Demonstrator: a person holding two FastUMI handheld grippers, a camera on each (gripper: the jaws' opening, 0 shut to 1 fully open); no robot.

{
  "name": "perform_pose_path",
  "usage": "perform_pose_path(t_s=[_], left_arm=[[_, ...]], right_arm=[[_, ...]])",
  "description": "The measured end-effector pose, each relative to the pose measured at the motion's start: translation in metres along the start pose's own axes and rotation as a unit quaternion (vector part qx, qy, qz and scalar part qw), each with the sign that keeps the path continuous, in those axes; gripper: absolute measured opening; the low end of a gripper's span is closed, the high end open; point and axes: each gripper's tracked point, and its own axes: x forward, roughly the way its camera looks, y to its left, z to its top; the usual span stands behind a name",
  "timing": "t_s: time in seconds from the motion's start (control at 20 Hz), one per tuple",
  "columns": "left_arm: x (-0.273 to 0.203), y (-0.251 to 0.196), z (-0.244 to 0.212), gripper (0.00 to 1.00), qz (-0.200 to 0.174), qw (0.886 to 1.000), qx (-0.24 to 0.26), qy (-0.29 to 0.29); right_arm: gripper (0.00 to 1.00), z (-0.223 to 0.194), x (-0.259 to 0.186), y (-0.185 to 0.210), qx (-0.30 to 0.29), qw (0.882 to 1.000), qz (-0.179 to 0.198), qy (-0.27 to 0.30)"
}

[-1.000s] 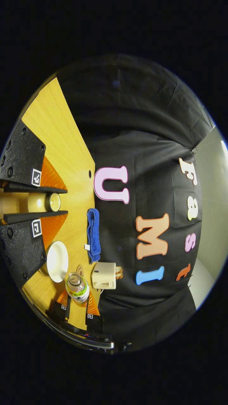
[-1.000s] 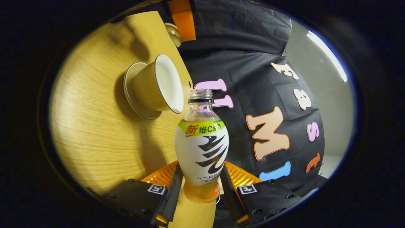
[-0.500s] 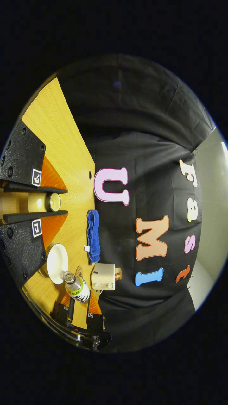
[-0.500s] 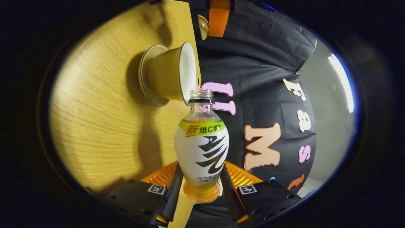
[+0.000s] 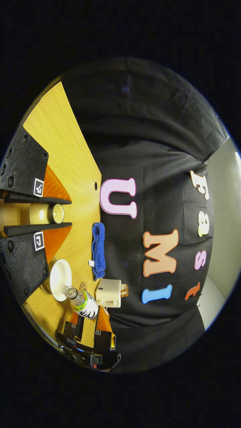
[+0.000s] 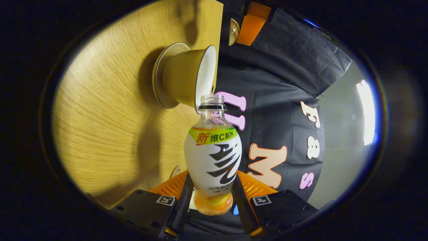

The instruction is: Open the teacup lid with one hand, grasp the water bottle and pour water into the teacup with the other hand; after pouring, place the water bottle on the coaster and then close the teacup lid.

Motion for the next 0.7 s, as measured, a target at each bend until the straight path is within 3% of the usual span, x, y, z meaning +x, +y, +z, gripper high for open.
perform_pose_path(t_s=[0.7], left_arm=[[-0.001,0.001,0.001,0.23,-0.004,1.000,-0.023,0.002]], right_arm=[[0.68,0.003,0.002,-0.012,-0.094,0.995,-0.020,-0.026]])
